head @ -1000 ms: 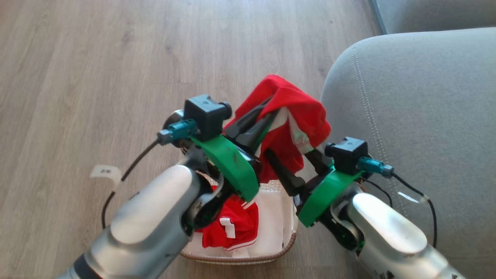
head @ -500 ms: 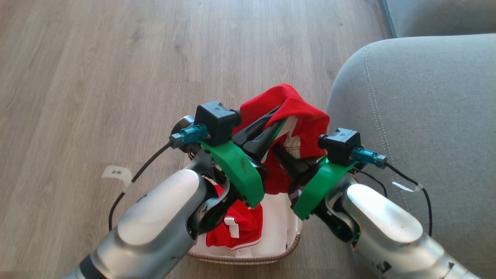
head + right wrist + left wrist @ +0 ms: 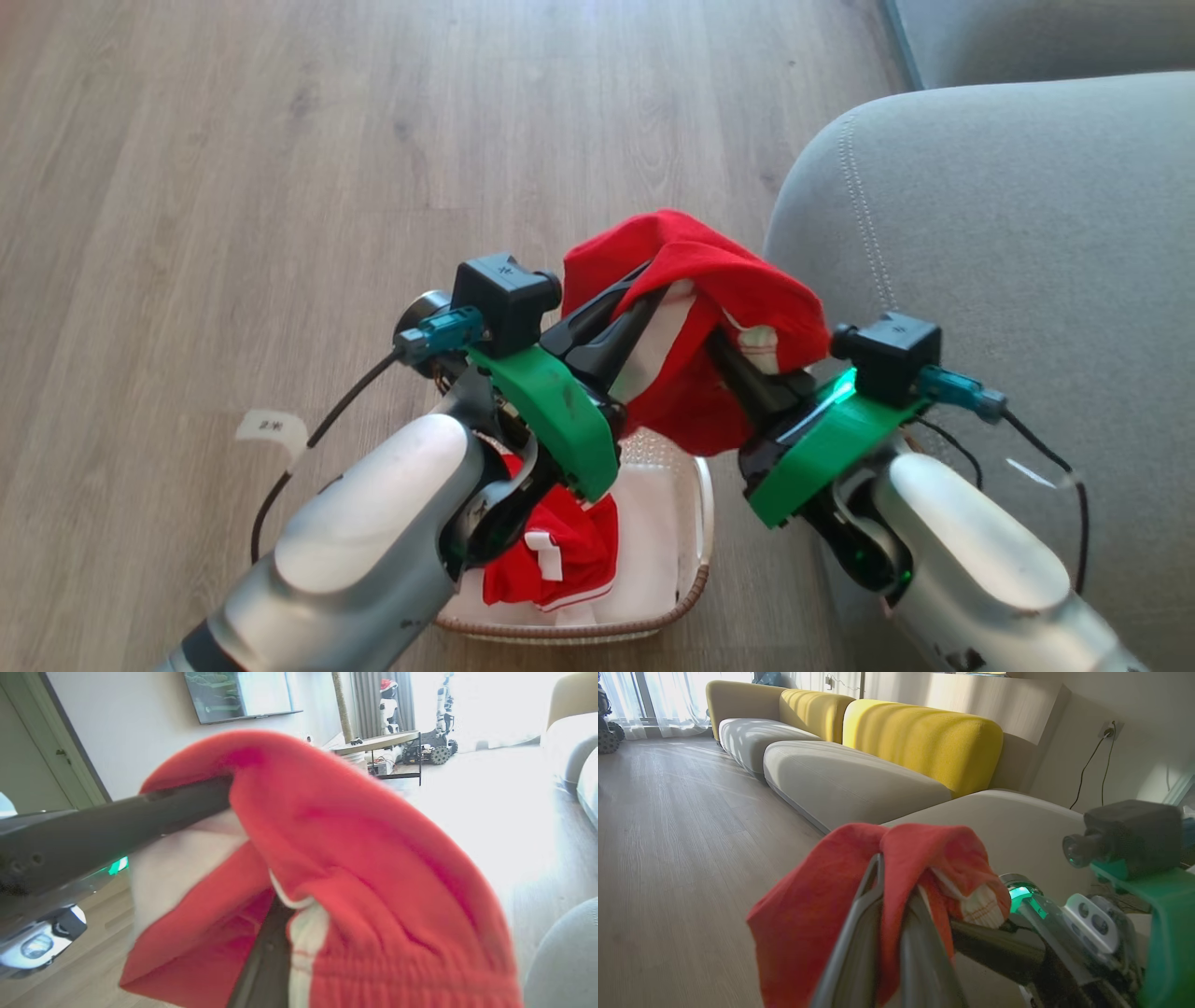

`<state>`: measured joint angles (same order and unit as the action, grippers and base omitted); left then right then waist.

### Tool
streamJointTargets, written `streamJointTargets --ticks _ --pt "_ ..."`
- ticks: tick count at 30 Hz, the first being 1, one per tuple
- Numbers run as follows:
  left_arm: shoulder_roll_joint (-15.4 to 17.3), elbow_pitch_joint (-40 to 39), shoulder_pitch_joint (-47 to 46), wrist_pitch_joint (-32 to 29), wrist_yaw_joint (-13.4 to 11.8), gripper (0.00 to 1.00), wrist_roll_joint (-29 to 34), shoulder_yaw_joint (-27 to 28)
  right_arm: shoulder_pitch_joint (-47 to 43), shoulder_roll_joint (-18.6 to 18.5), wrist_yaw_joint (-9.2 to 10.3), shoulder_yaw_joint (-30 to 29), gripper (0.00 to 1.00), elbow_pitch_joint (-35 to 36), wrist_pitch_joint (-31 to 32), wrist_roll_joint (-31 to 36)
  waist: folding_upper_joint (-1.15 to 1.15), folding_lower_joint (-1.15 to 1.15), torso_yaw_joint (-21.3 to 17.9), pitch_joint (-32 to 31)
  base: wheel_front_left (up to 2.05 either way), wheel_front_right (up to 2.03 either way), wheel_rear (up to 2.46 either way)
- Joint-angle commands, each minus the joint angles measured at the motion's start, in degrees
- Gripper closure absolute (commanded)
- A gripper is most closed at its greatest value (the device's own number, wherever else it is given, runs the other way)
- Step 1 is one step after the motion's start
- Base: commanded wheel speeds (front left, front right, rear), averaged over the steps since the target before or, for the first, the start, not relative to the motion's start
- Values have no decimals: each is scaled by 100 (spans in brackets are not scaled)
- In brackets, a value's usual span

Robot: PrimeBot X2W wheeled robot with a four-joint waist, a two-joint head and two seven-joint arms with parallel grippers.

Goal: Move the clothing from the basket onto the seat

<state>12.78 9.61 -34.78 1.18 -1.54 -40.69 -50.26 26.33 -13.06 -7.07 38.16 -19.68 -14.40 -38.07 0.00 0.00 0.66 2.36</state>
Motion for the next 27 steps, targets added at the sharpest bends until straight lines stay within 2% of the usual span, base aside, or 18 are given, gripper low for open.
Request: streamJointTargets --ticks 1,2,9,14,27 --pt "160 -158 -180 72 -38 42 -44 236 -56 -44 -42 -171 100 281 -60 84 0 0 -64 6 0 0 0" --pt "177 -165 -158 79 -52 0 -40 234 -111 -63 -42 -260 100 318 -60 112 0 0 -91 9 0 0 0" --pt "208 -431 -74 96 -111 0 -25 190 -406 -134 -42 -917 100 622 -60 332 0 0 -296 19 0 0 0" --pt "258 -573 -32 96 -133 0 20 142 -545 -198 -42 -1176 100 835 -60 469 0 0 -459 29 0 0 0" --pt "484 -617 -29 166 -73 0 187 28 -895 -348 -42 -1761 100 1416 -60 742 0 0 -1440 253 0 0 0"
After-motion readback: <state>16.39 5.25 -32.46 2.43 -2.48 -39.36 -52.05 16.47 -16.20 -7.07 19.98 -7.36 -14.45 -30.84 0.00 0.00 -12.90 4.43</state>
